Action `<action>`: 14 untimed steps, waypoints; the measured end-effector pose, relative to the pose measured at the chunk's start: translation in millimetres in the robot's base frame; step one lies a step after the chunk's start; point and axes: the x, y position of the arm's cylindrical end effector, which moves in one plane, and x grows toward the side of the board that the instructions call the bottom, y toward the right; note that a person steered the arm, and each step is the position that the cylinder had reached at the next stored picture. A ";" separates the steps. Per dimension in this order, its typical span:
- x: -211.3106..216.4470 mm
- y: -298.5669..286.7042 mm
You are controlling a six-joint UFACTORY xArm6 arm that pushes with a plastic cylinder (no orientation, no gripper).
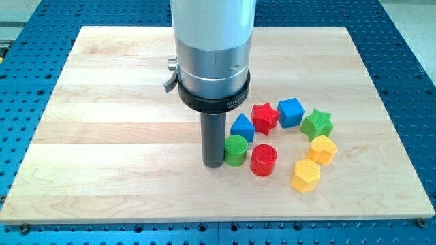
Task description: Make the circle shape of blocks by adjusting the yellow blocks and green star
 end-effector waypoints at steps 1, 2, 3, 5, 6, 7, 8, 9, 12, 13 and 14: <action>-2.9 11.0; 7.5 -1.1; 28.9 3.7; 57.6 24.6; 81.2 68.7; 81.3 105.2; 80.8 139.2; 76.2 167.0; 63.7 189.3; 59.1 174.1; 78.0 169.4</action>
